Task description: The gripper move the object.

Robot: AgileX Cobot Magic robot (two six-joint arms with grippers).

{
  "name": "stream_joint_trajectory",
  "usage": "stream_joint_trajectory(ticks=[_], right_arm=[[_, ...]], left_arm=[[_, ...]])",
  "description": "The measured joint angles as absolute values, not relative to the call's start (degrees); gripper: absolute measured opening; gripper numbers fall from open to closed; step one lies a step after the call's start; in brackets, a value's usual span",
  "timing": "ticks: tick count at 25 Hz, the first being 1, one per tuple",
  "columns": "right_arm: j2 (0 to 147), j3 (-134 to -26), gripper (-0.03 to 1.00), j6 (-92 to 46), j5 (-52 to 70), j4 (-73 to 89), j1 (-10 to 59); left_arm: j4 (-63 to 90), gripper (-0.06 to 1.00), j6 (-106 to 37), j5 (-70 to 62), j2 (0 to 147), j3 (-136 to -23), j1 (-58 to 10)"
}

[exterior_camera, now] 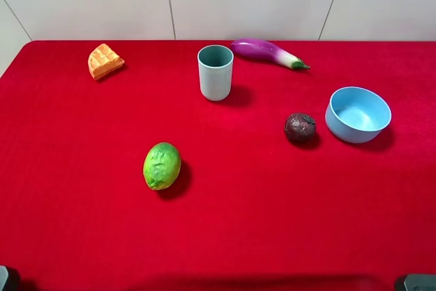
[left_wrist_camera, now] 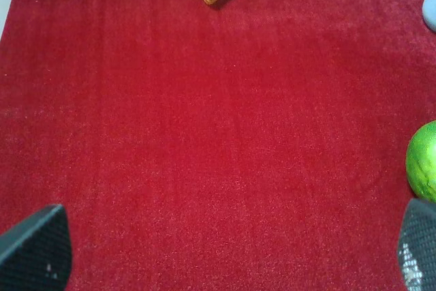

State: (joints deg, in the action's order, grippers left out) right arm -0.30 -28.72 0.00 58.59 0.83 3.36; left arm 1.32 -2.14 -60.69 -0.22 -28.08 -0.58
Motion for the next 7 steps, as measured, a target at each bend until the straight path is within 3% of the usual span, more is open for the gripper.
stream_joint_trajectory(ticks=[7], right_arm=[[-0.30,-28.72,0.69,0.00,58.59,0.83,3.36]], left_arm=[[1.32,0.95,-2.14,-60.69,-0.22,-28.08,-0.58]])
